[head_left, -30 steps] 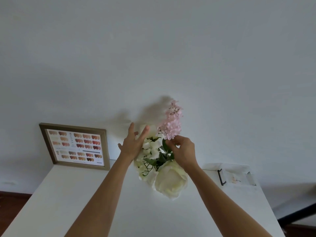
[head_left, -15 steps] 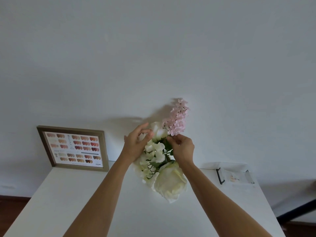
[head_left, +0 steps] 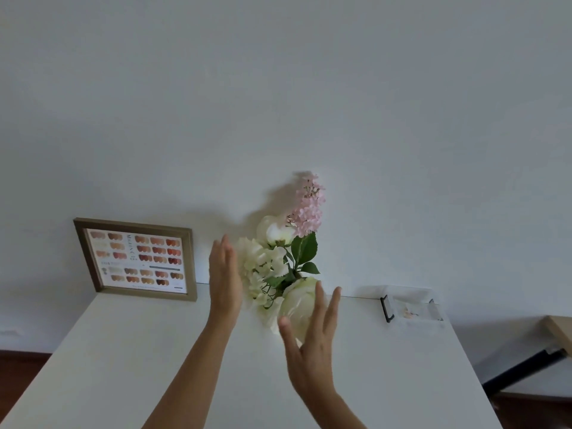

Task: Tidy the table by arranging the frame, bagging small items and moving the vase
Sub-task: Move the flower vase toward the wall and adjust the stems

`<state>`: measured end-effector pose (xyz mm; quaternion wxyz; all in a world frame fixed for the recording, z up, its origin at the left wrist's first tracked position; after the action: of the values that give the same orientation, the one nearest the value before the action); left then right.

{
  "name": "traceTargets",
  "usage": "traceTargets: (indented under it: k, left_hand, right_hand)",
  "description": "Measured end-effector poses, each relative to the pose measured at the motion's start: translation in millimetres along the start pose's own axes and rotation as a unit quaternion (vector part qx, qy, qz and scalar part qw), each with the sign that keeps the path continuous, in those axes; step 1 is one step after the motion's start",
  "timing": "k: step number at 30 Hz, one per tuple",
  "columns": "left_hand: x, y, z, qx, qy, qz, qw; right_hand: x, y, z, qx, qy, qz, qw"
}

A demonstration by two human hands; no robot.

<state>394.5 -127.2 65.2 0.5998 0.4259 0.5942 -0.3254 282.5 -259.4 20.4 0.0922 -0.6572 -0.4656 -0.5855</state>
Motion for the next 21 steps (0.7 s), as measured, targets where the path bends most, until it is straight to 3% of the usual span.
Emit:
traceTargets:
  k: [2, 4, 8, 11, 14, 21]
  left_hand:
    - [-2.0, -17.9, 1.7, 0.055, 0.043, 0.050, 0.996]
    - [-0.8, -27.4, 6.3, 0.088, 0.079, 0.081, 0.990]
    - [-4.7, -28.2, 10.1, 0.089, 0.096, 0.077, 0.988]
    - [-5.1, -31.2, 13.6, 0.101, 0.102, 0.097, 0.985]
    - [-4.6, -37.1, 11.9, 0.108, 0.106, 0.107, 0.983]
    - [-15.4, -48.6, -15.5, 0.078, 0.093, 0.099, 0.988]
  right_hand:
    - [-2.2, 5.6, 8.8, -0.003, -0.035, -0.035, 0.999]
    - [-2.5, 24.3, 12.4, -0.022, -0.039, -0.014, 0.999]
    - [8.0, 72.1, 14.7, -0.055, -0.021, 0.015, 0.998]
    - [14.0, 92.6, 19.7, -0.029, -0.054, 0.006, 0.998]
    - [10.6, 89.3, 18.3, 0.011, -0.077, 0.019, 0.997]
    - [12.4, 70.2, -10.4, 0.020, -0.062, 0.028, 0.997]
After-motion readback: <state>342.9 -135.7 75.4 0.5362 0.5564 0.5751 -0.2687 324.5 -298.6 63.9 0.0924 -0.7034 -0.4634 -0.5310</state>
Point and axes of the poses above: each hand's wrist, its own y-axis towards the middle knuckle, its own z-axis out of the palm, x = y × z, the point moved 2 cm from there along y, towards the middle knuckle, and after that the axes turned 15 degrees about -x, right-handed, at the moved point
